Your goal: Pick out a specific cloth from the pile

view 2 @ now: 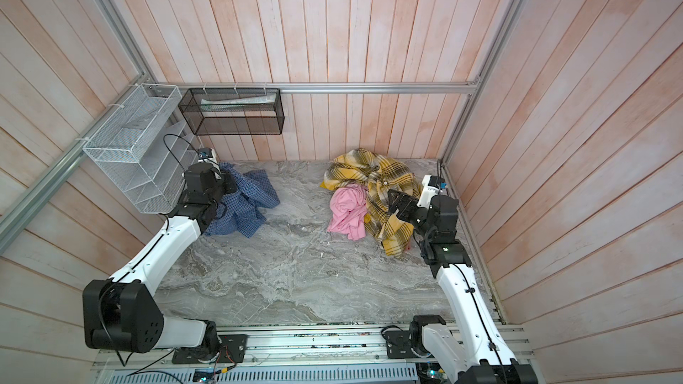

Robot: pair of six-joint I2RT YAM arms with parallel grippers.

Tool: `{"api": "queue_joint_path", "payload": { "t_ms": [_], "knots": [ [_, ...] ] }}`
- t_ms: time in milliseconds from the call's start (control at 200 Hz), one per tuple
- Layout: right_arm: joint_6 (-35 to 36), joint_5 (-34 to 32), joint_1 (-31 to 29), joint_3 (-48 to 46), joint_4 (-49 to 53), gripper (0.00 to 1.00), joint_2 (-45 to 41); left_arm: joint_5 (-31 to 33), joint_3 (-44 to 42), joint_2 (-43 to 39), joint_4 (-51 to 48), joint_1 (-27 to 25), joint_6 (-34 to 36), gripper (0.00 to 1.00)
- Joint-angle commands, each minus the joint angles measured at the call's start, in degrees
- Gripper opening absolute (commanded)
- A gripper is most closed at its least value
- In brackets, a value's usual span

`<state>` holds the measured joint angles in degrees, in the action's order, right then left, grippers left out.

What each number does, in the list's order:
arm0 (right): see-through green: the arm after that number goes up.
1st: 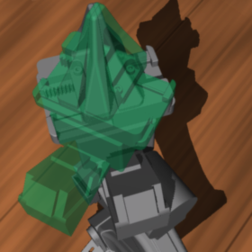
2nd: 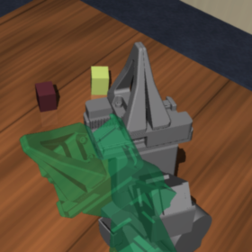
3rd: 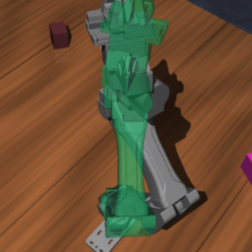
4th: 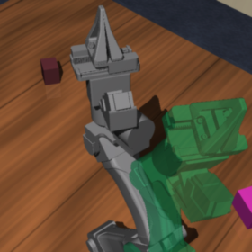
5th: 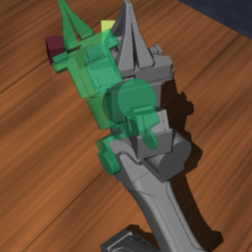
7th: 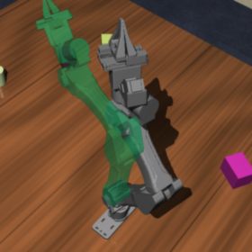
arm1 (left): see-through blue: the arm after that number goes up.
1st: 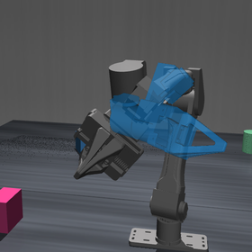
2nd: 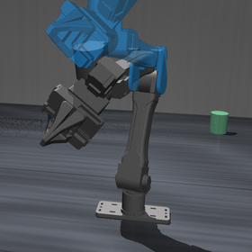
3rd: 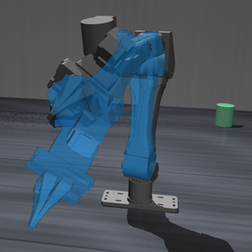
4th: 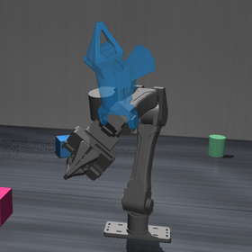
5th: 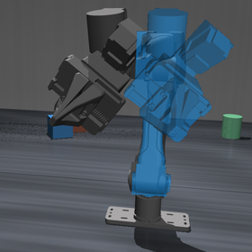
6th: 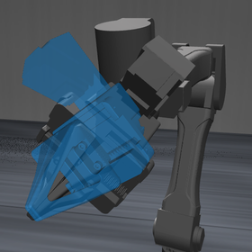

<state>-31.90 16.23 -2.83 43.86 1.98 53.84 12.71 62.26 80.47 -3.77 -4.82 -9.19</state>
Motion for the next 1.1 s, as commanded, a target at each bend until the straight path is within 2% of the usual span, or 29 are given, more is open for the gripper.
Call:
{"api": "queue_joint_path", "payload": {
  "t_ms": [0,230,280,350,515,660,740,840,930,1035,1095],
  "knots": [
    [-0.2,0.6,-0.3,-0.5,0.0,0.88,0.4,0.3,-1.4,0.2,-2.0,0.8,-4.3,0.03],
    [0.4,0.1,-0.3,-0.2,1.1,0.88,0.1,-4.1,-2.3,4.2,-7.7,4.9,-9.0,0.07],
    [0.4,0.0,-0.3,-0.3,1.1,0.88,0.0,-4.2,-2.4,4.8,-8.9,5.4,-9.7,0.11],
    [0.7,-0.1,-0.3,-0.5,1.1,0.88,0.0,-3.7,-3.0,5.6,-10.4,5.8,-10.3,0.25],
    [2.1,-1.2,-0.3,-0.7,1.6,0.88,0.3,-5.5,-3.5,7.4,-13.0,7.4,-12.2,0.32],
    [3.0,-0.9,-0.2,-0.3,2.4,0.88,1.3,-12.7,-3.5,9.7,-14.3,11.1,-15.5,0.41],
    [3.2,-1.0,-0.2,-0.3,2.6,0.88,1.4,-12.7,-3.4,10.0,-15.4,11.1,-14.9,0.45],
    [3.2,-1.0,-0.2,-0.7,2.2,0.88,1.4,-10.7,-3.5,9.9,-18.1,11.1,-15.5,0.6],
    [3.0,-1.1,-0.2,-1.2,1.5,0.89,1.5,-10.2,-3.9,9.5,-20.4,11.0,-15.7,0.63],
    [3.1,-0.5,-0.2,-1.1,1.0,0.89,2.2,-9.3,-5.2,7.2,-21.1,10.8,-16.7,0.73],
    [3.4,-0.4,-0.2,-0.8,0.9,0.89,2.7,-10.0,-5.4,5.7,-21.6,10.8,-17.6,0.75]
  ]
}}
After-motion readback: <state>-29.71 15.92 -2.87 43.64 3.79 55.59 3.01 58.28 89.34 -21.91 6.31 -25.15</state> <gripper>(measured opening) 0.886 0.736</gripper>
